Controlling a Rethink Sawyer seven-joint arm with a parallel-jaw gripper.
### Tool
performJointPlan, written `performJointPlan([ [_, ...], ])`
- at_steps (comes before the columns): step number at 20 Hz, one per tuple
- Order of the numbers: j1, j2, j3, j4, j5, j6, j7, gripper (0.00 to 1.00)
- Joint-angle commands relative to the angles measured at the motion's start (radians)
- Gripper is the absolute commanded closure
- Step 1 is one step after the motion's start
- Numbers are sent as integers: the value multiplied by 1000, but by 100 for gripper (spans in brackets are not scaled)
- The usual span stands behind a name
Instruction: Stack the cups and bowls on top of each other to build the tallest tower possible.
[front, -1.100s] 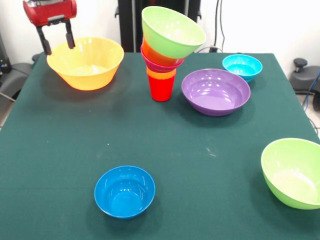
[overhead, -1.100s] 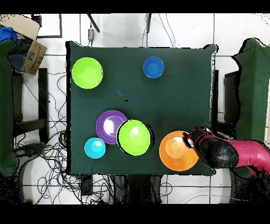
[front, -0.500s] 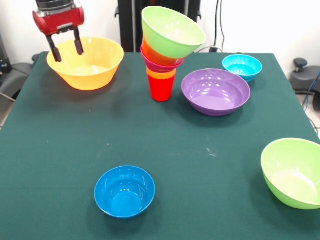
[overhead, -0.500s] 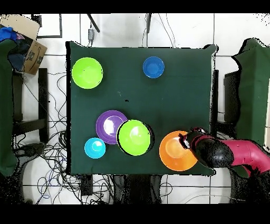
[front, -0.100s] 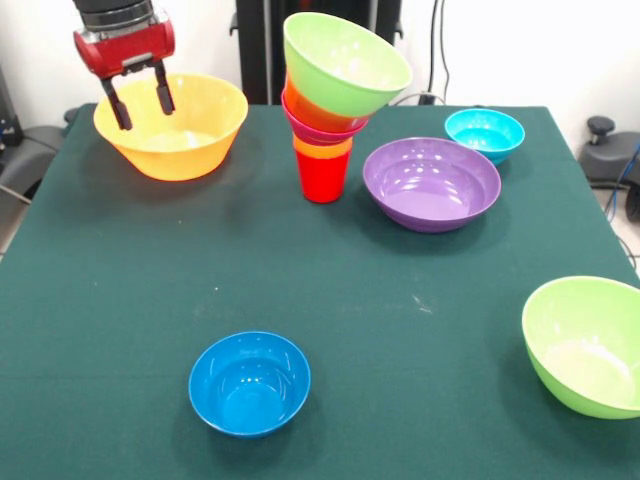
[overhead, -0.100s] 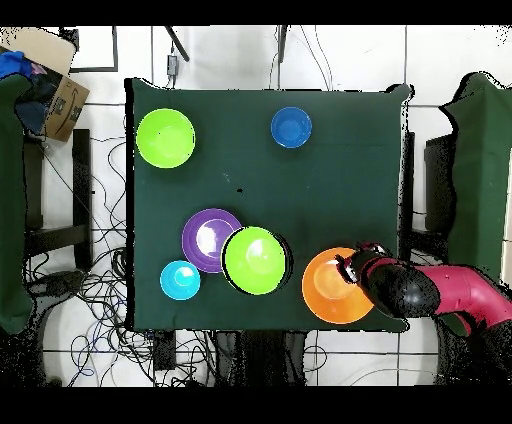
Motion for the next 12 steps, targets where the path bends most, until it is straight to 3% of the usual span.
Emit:
performJointPlan([
  [1, 22, 44, 12, -13, -104, -11, -222, 0],
  [12, 30, 74, 14, -70, -115, 19, -229, 0],
])
